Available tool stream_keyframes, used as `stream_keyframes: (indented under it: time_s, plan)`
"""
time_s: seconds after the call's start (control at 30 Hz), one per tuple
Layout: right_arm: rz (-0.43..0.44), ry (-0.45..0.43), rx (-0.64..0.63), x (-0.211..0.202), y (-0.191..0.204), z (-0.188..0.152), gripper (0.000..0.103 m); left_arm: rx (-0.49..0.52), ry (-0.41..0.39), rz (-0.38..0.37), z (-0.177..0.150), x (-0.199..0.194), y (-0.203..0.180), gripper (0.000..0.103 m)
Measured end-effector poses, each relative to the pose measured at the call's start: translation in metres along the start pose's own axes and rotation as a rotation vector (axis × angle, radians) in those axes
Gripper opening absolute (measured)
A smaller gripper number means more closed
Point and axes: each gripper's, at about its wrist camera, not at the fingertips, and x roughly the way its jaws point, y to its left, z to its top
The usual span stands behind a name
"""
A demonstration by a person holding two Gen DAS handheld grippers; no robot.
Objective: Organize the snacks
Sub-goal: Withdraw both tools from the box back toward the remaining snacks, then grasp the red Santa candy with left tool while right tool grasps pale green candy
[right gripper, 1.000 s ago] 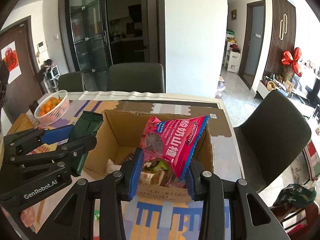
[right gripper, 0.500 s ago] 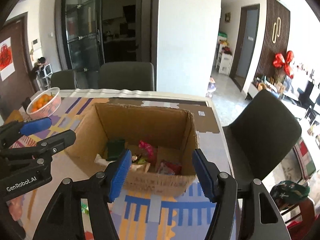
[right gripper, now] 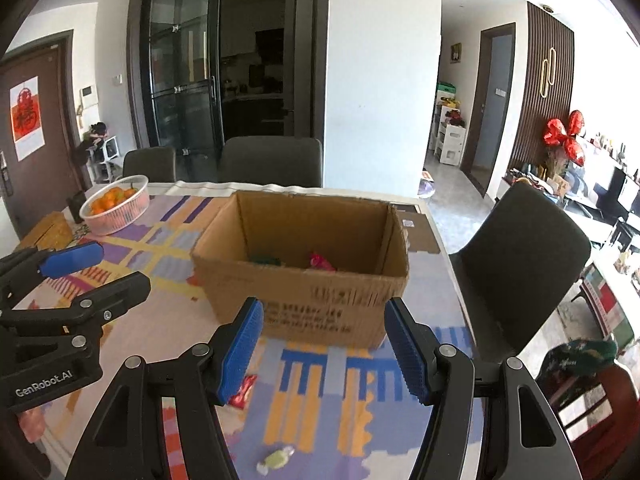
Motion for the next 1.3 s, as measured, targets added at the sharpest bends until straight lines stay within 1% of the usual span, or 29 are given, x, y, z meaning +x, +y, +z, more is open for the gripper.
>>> stream_keyframes:
  time_s: [0.13,0.27,0.33,0.43,0.6,0.73,0.87,1.0,1.07,1.2,1.3]
  plan:
    - [0.005,0.018,0.000,-0.008,0.008,-0.022,0.064,0.018,0.019,-0.024,-0.022,-0.007,-0.005,0.065]
    - [0.017,0.069,-0.004,-0.009,0.015,-0.049,0.064,0.018,0.037,-0.047,-0.047,-0.008,-0.006,0.064]
    - [0.014,0.098,-0.006,-0.006,0.017,-0.060,0.064,0.020,0.048,-0.049,-0.059,-0.004,-0.006,0.062]
    - [0.022,0.154,0.002,0.002,0.021,-0.079,0.064,0.012,0.079,-0.076,-0.076,0.000,-0.006,0.061]
    - [0.039,0.201,0.000,0.013,0.029,-0.105,0.064,0.040,0.089,-0.066,-0.098,0.005,-0.008,0.060]
    - [0.043,0.245,0.001,0.026,0.034,-0.121,0.064,0.054,0.101,-0.100,-0.111,0.017,-0.007,0.056]
    - [0.058,0.293,0.029,0.042,0.036,-0.137,0.064,0.075,0.126,-0.159,-0.118,0.037,-0.007,0.050]
    - [0.059,0.327,0.059,0.056,0.035,-0.148,0.063,0.094,0.155,-0.184,-0.122,0.059,-0.008,0.045]
    - [0.060,0.342,0.078,0.061,0.033,-0.151,0.061,0.093,0.174,-0.201,-0.124,0.070,-0.010,0.044]
    - [0.054,0.354,0.121,0.069,0.028,-0.156,0.059,0.092,0.189,-0.207,-0.127,0.083,-0.014,0.043]
    - [0.062,0.370,0.145,0.074,0.025,-0.159,0.054,0.074,0.195,-0.213,-0.126,0.091,-0.015,0.043]
